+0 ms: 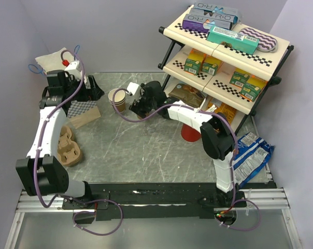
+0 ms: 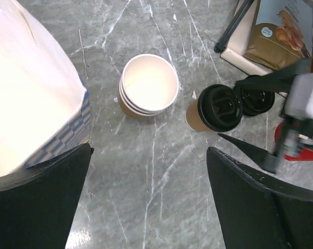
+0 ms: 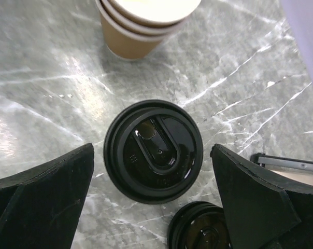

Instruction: Pack the takeout coffee

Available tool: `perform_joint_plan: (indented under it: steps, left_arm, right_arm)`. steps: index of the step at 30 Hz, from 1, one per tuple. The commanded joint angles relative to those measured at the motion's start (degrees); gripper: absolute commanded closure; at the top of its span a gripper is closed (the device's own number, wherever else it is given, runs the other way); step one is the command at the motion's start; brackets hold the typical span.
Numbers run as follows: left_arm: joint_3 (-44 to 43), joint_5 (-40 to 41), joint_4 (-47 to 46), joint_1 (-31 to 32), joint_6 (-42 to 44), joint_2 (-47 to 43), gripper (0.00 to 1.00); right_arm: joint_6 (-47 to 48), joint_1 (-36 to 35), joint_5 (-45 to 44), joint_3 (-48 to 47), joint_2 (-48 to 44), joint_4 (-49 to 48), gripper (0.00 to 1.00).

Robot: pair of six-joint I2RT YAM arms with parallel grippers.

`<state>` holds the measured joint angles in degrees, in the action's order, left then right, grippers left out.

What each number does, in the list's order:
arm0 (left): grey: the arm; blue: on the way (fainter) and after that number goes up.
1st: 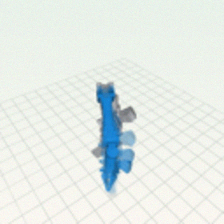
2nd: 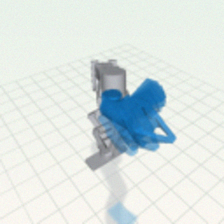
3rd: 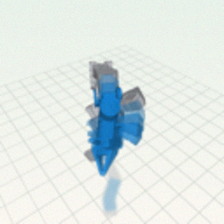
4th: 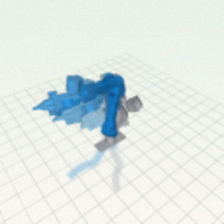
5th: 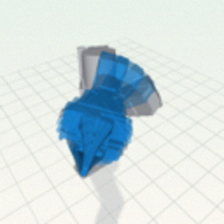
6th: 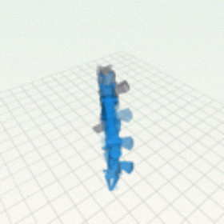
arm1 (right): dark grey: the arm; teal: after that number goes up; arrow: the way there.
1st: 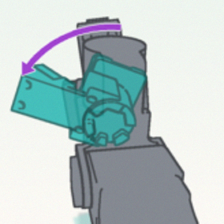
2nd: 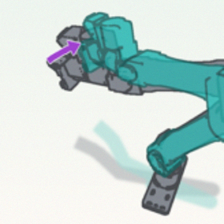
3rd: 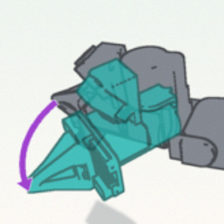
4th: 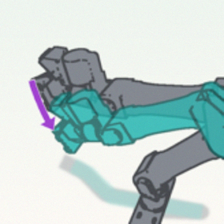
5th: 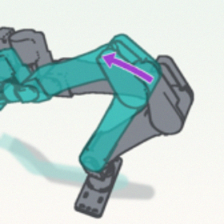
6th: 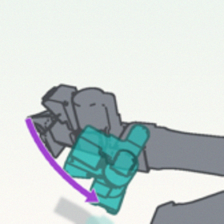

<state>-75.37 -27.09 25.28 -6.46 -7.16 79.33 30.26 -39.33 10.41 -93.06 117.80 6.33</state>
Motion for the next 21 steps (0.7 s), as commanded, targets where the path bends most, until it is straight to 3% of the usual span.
perform_joint_plan:
  steps: [1,9,12,16,21]
  left_arm:
    - [-3.5,0.1,-2.9,1.1,0.3,2.6,0.01]
    - [-10.2,0.7,-2.6,5.1,4.3,11.5,0.03]
    - [-14.4,2.3,-1.6,5.8,6.2,16.2,0.08]
    - [-22.2,4.9,0.5,5.8,9.7,22.7,0.25]
    - [-26.5,5.2,0.5,6.1,9.5,25.2,0.26]
  right_arm:
    - [-1.8,0.0,3.3,-1.2,-6.3,0.1,0.0]
    - [-3.5,0.1,6.5,-0.6,-11.8,4.2,0.0]
    - [-4.2,0.1,7.9,-0.3,-15.8,6.6,0.0]
    - [-4.6,0.1,10.3,2.5,-23.7,10.9,0.0]
    - [-5.1,0.1,9.5,7.0,-31.6,12.5,0.0]
